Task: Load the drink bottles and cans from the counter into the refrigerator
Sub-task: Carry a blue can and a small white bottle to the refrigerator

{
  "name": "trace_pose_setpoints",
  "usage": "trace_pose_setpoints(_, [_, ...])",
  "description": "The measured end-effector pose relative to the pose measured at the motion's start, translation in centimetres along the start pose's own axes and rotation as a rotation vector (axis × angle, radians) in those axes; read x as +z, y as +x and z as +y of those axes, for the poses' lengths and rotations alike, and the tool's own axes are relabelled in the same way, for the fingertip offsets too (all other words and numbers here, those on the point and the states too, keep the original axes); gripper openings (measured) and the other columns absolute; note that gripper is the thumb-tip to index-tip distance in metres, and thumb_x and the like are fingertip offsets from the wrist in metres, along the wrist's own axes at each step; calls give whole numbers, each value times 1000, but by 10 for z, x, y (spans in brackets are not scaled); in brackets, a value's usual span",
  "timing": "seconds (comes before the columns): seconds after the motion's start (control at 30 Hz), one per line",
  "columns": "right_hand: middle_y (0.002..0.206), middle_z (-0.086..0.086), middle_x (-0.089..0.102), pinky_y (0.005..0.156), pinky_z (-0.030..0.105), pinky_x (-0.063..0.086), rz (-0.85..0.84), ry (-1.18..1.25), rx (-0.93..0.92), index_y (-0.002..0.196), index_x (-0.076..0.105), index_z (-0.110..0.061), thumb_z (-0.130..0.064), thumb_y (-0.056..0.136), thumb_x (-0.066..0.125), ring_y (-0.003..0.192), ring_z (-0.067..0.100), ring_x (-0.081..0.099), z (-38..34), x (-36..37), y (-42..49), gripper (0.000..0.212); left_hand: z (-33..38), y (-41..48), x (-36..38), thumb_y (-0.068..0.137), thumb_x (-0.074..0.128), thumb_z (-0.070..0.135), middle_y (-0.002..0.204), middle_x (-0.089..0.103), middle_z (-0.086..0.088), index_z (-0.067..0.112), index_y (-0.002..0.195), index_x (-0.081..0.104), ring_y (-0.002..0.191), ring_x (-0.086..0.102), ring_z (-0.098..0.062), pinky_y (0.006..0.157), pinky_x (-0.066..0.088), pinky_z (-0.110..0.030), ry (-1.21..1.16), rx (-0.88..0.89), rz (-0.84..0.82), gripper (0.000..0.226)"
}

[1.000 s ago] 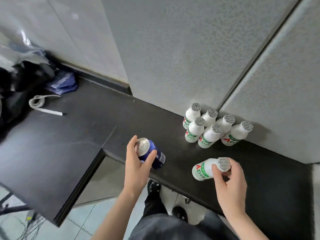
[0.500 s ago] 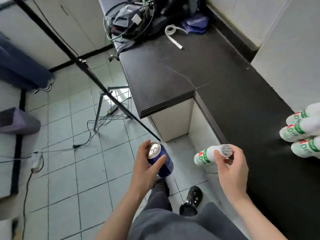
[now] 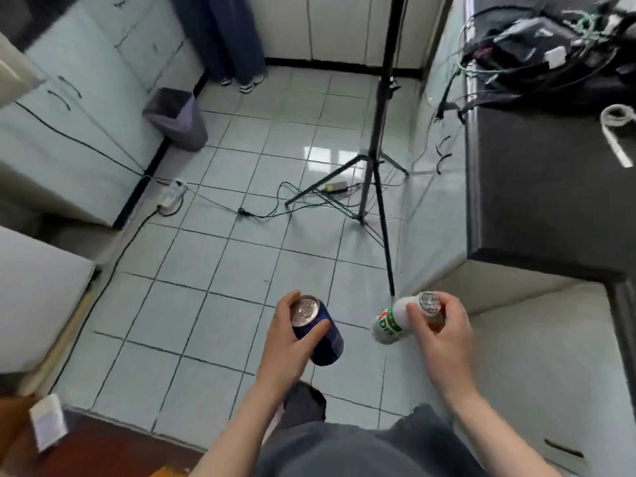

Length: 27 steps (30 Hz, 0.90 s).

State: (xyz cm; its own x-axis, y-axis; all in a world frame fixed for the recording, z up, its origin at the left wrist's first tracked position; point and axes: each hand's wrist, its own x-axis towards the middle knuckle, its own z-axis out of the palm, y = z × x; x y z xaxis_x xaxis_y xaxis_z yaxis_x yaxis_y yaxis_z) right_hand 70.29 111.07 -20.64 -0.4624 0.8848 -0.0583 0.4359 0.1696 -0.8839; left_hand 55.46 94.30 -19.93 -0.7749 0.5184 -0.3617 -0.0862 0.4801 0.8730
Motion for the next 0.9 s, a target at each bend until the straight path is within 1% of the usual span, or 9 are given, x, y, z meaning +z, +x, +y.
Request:
trace_pose_setpoints(0.1, [92,-6,57,67,9,40,-123,-9,-65,97,53,-27,-35,84,68,85,11,55,-43,74,8,21,-19,23,-80,81,73,18,122,52,12,34,123,40,115,51,-10,98,41,-26,-53,-6,135,56])
trace_pose_setpoints(0.17, [90,-6,58,65,4,40,-218,-13,-127,96,54,-23,-26,85,68,83,9,55,-72,127,14,18,-34,34,-135,81,73,21,120,53,13,38,120,41,113,52,-10,98,43,-29,-76,-18,237,53])
trace_pose_setpoints(0.23, [88,-4,58,63,3,39,-296,-8,-194,95,55,-19,-21,85,67,80,2,55,-104,183,17,16,-49,44,-188,81,73,22,123,53,8,33,124,41,115,51,-13,98,43,-31,-89,-36,342,55])
trace_pose_setpoints(0.33, [86,-15,55,63,3,40,-397,32,-278,92,53,-23,-17,85,68,80,-9,54,-148,254,12,18,-71,48,-260,81,73,24,121,51,14,38,121,39,112,50,-7,92,41,-20,-112,-64,480,54])
trace_pose_setpoints(0.4, [84,-18,56,63,4,42,-462,52,-340,92,53,-25,-19,85,68,81,-10,54,-174,292,8,17,-82,44,-299,81,73,26,116,50,22,45,116,39,110,49,-3,88,40,-14,-152,-79,574,52])
trace_pose_setpoints(0.53, [89,-28,57,66,9,45,-649,60,-418,89,51,-40,-27,84,67,83,-3,56,-221,371,9,22,-106,45,-356,83,71,24,127,51,7,31,128,40,117,49,-13,99,44,-32,-239,-155,774,55])
trace_pose_setpoints(0.73, [93,-16,60,67,14,46,-889,31,-488,93,54,-38,-36,79,67,88,-1,57,-276,509,8,19,-140,73,-416,84,70,18,129,51,5,25,130,41,119,49,-12,99,38,-25,-345,-265,949,54])
trace_pose_setpoints(0.83, [91,-16,60,67,10,45,-1012,44,-531,92,54,-36,-26,80,70,86,-3,57,-312,584,10,22,-146,105,-466,86,68,18,129,49,2,21,132,40,118,48,-13,98,38,-24,-350,-294,1043,54])
trace_pose_setpoints(0.9, [91,-17,60,68,12,46,-1090,39,-559,91,52,-39,-23,81,70,86,-3,58,-341,627,14,26,-142,127,-502,87,67,17,127,49,0,19,131,41,116,49,-13,96,38,-23,-361,-318,1115,52])
